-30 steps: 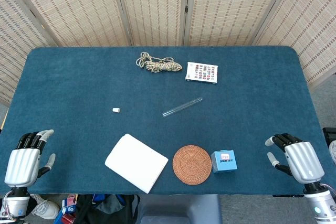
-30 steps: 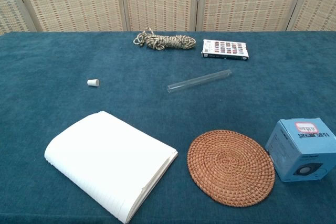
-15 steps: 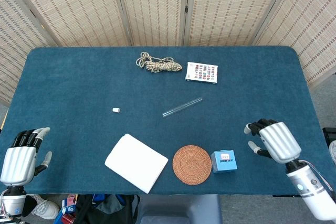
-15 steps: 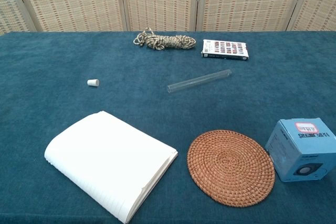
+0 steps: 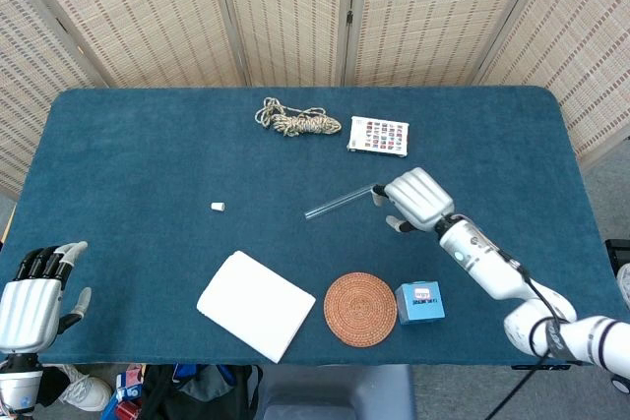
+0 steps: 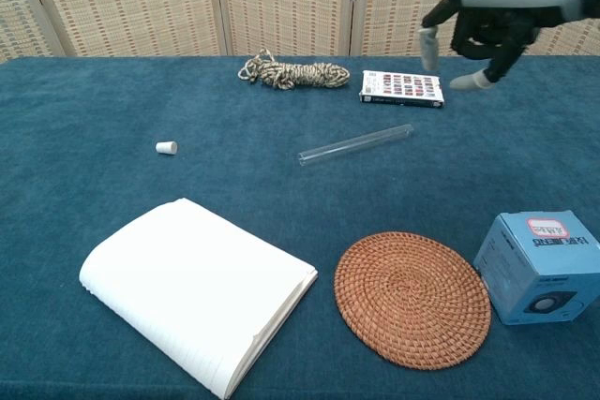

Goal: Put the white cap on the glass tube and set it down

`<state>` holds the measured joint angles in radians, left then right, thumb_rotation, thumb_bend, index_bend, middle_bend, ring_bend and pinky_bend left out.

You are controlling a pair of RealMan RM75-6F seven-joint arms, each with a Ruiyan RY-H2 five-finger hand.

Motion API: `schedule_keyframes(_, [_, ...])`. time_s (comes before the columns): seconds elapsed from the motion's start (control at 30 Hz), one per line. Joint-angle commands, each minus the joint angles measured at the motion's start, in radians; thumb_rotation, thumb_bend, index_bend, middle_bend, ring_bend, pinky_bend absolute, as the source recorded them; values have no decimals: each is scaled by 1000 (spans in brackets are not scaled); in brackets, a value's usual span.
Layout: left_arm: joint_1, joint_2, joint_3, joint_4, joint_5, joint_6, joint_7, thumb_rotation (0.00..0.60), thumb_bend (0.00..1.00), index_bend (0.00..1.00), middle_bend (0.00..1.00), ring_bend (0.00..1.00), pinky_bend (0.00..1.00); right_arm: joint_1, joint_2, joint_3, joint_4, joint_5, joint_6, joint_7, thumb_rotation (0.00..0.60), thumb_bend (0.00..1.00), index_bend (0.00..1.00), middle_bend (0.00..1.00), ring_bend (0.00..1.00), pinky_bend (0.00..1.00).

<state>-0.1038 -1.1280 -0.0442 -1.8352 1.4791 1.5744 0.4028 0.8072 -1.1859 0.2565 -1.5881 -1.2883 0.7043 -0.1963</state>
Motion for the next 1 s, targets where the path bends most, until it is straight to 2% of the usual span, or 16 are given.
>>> schedule_keyframes(0.03, [2, 3, -1, -1, 0, 0, 3, 600, 348, 178, 237, 183, 167, 89, -115, 20, 133, 88, -92, -21, 600, 268, 438, 896, 909, 1000])
schedule_keyframes(0.47, [11, 3, -7, 3, -6, -5, -5, 600, 348, 177, 237, 182, 167, 249, -350, -14, 443, 178, -196, -36, 600, 266, 434, 976, 988, 1000])
schedule_keyframes(1.0, [18, -5, -8, 25, -15, -19, -22, 600, 349, 175, 237, 182, 166, 331, -508, -51, 692, 195, -273, -1, 600, 265, 427, 990, 1000, 1000])
